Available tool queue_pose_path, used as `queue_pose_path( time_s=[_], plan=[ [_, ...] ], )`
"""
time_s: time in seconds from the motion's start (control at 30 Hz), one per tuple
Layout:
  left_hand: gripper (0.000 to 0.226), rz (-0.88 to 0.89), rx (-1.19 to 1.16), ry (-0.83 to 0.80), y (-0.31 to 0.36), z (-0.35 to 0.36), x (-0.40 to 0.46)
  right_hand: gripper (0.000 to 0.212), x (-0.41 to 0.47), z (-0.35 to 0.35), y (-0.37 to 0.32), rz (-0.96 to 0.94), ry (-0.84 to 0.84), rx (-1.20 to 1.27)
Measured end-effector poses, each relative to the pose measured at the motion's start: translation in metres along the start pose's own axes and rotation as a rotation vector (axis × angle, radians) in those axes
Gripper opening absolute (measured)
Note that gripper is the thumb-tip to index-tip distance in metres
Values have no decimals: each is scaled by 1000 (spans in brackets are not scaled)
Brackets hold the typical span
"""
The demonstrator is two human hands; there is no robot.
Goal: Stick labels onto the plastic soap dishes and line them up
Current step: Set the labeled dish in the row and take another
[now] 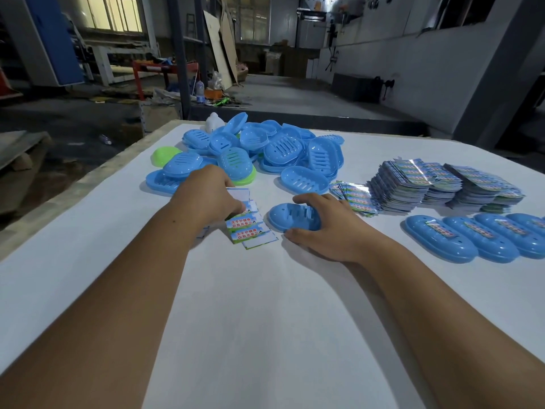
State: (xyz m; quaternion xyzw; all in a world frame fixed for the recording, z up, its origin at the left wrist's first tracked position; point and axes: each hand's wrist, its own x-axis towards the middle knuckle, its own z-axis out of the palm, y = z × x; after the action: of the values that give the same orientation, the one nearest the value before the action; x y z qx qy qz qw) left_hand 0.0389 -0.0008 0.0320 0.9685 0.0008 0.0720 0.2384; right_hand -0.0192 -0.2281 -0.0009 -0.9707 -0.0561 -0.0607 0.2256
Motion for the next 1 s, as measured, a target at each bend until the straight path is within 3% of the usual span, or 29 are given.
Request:
queue_pose_path(
  time_s=[0.13,0.27,0.37,0.43,0.5,0.57,0.63,0.8,1.0],
  plan=[
    [24,89,-12,104,0,2,3,73,0,0,0,-1,8,16],
    [26,177,-79,176,2,4,2,68,1,1,0,-18,59,55],
    [7,277,-238,135,7,2,-3,55,3,3,-3,-70,221,172],
    [13,366,-393,57,13,-1,-10,46,4,3,-9,-91,305,337],
    [11,428,-541,-27,20,-3,-18,33,4,2,-13,-97,284,607],
    [8,421,-632,-70,26,-2,-21,16,4,-1,-15,-111,226,855],
    [12,390,-687,-80,30,0,-22,18,5,-4,-16,-111,230,939],
    [25,334,-732,-86,30,1,-21,18,10,-8,-11,1,328,933],
    [30,337,-690,-103,31,2,-23,19,9,-9,-13,-3,320,951]
  ],
)
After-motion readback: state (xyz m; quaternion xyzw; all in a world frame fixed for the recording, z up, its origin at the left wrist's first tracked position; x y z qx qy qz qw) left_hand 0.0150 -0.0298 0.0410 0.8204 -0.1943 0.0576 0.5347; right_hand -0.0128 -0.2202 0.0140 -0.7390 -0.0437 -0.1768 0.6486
